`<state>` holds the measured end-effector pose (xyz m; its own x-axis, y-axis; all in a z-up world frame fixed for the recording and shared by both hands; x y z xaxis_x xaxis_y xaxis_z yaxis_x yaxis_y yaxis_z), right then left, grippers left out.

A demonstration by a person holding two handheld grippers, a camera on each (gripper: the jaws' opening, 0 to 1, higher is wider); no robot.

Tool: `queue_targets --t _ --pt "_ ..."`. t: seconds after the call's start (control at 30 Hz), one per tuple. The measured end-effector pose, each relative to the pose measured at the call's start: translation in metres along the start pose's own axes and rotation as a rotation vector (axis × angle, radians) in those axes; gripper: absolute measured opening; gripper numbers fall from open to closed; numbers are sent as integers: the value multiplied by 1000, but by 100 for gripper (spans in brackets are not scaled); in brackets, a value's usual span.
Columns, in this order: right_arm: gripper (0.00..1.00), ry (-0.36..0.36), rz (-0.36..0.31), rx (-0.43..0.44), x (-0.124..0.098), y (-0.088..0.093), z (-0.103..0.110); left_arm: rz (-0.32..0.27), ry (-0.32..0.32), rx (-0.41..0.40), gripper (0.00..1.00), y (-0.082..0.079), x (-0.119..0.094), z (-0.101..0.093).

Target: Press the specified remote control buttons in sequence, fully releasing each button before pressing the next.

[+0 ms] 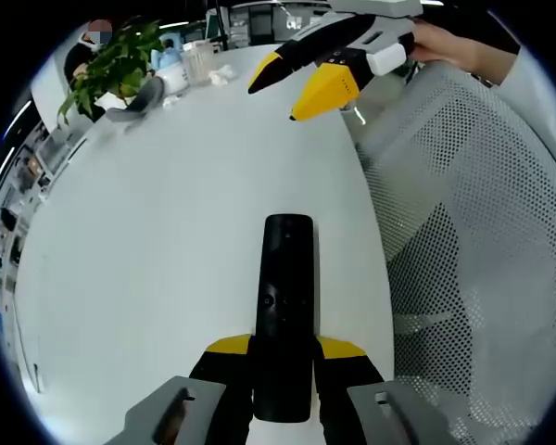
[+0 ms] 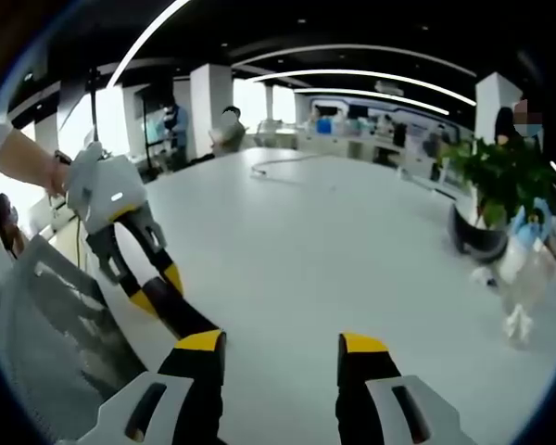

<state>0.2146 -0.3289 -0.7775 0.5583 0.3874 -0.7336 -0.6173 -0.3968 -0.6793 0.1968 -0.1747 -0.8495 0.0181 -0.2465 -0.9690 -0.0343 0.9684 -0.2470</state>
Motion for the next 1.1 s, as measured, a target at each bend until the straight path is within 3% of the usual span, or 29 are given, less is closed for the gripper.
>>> queue_targets --t 1.1 --pt "45 2 21 -12 3 5 0 -19 -2 -8 24 1 0 -16"
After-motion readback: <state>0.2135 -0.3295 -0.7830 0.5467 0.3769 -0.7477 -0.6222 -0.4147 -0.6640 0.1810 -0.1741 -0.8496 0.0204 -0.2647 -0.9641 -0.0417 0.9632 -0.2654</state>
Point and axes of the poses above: the point that each gripper's makers call its tool centre point, and the gripper's own axes: x roughly forward along the fingers, z roughly to its left, y roughly out of its underside, the point moved 1 cm from there along -x, roughly backward along the fingers, and after that the axes turned 11 degrees about z, right-handed, at the moved point
